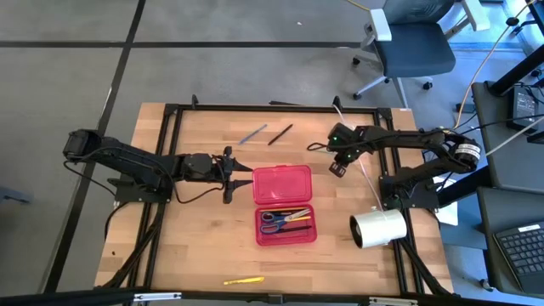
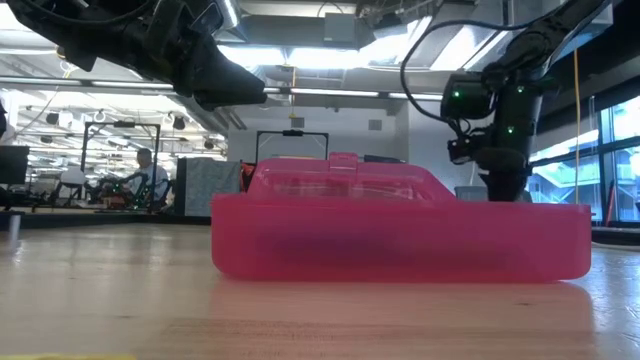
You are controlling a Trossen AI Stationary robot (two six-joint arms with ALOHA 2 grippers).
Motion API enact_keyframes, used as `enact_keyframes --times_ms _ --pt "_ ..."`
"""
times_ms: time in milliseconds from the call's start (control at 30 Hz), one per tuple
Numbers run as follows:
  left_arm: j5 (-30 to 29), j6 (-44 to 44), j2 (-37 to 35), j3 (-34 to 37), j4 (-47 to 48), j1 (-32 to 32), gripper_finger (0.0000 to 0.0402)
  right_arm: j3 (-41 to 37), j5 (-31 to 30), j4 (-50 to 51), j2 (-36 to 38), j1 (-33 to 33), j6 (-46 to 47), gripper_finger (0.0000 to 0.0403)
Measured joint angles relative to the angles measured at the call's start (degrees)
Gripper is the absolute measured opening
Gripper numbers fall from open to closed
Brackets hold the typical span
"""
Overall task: Pick & place school supplies into a supply box
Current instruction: Put the light blue pencil into the red supply box
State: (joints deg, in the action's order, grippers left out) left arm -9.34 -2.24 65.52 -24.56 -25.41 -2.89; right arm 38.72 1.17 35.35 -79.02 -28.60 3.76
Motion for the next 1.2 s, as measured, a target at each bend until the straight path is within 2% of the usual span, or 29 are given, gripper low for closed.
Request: enact_keyframes --times_ms 133,267,433,533,833,1200 --pt "0.0 0.0 0.0 0.0 0.0 0.0 0.0170 0.0 -0.5 -1.3 0.0 0.0 -1.6 0.0057" --pt "0.0 0.0 0.0 0.0 0.0 0.0 0.0170 0.0 -1.3 -0.6 0.0 0.0 -2.3 0.0108" --pt "0.0 0.0 0.0 0.0 0.0 0.0 0.0169 0.1 -9.0 -2.2 0.0 0.0 -1.2 0.0177" --pt "0.0 -0.2 0.0 0.0 0.0 0.0 0.0172 0.1 -10.6 -1.7 0.0 0.0 -2.7 0.0202" --pt "0.0 -0.1 0.0 0.0 0.0 0.0 0.0169 0.1 -10.6 -0.5 -0.5 -3.0 0.4 0.0213" --pt "0.0 0.0 0.0 0.0 0.4 0.0 0.0169 0.4 -8.9 0.3 -7.6 -6.9 -1.0 0.0213"
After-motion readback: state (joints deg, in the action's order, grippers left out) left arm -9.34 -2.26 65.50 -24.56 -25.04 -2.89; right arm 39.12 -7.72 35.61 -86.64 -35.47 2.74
